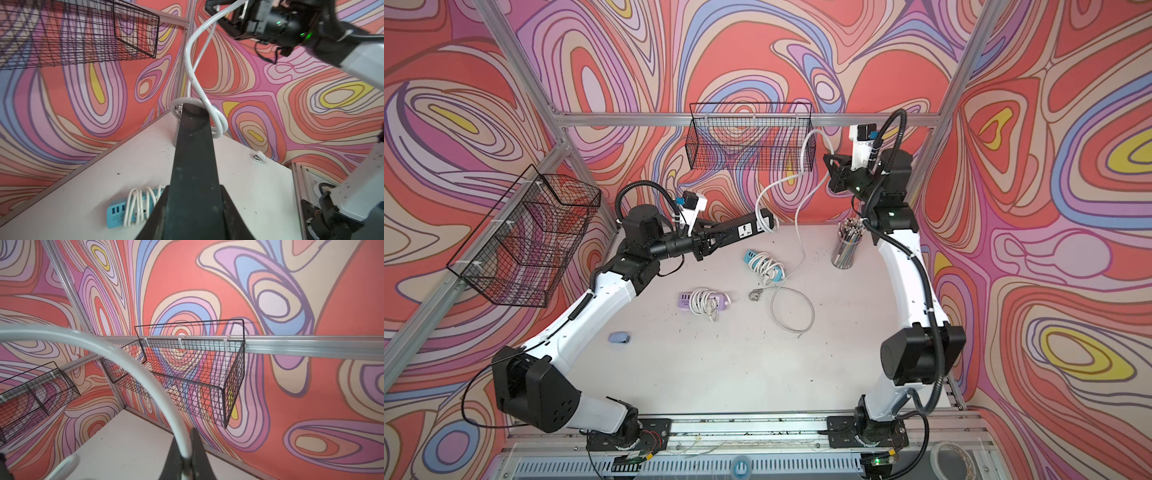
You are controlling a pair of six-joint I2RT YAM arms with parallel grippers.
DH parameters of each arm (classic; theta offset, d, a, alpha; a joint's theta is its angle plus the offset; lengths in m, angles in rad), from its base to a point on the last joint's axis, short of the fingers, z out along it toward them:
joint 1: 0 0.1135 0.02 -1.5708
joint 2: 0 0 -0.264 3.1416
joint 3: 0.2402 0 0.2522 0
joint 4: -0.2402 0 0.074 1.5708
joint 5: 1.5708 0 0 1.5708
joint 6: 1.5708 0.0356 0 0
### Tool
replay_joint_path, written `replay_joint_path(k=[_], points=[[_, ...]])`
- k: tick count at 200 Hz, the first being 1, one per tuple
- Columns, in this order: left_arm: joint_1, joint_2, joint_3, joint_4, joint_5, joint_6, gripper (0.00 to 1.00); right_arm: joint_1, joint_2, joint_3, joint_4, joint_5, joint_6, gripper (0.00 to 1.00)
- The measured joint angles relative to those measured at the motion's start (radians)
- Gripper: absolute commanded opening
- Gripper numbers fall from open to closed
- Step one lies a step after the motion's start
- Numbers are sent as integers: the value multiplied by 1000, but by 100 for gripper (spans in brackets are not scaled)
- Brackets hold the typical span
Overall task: Unwrap the cord wrapped around the power strip
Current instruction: Unwrap the power cord from the power strip.
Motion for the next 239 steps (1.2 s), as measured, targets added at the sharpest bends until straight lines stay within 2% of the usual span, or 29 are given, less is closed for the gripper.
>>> replay_joint_path(k=[23,48,113,176,239], points=[[-1,-40,-27,-13,-122,52,0,-10,-128,-130,-3,5,0,0],[0,-97,-65,-7,-246,99,0,-26,-201,-254,-26,26,-4,0],[44,-228,-182,109,-436,114,0,-42,-225,-606,-87,69,18,0],[130,-290,-245,222,-496,72,0,-42,-225,-806,-84,91,84,0],[193,-304,-254,340,-424,-62,0,-28,-141,-870,-46,201,123,0]])
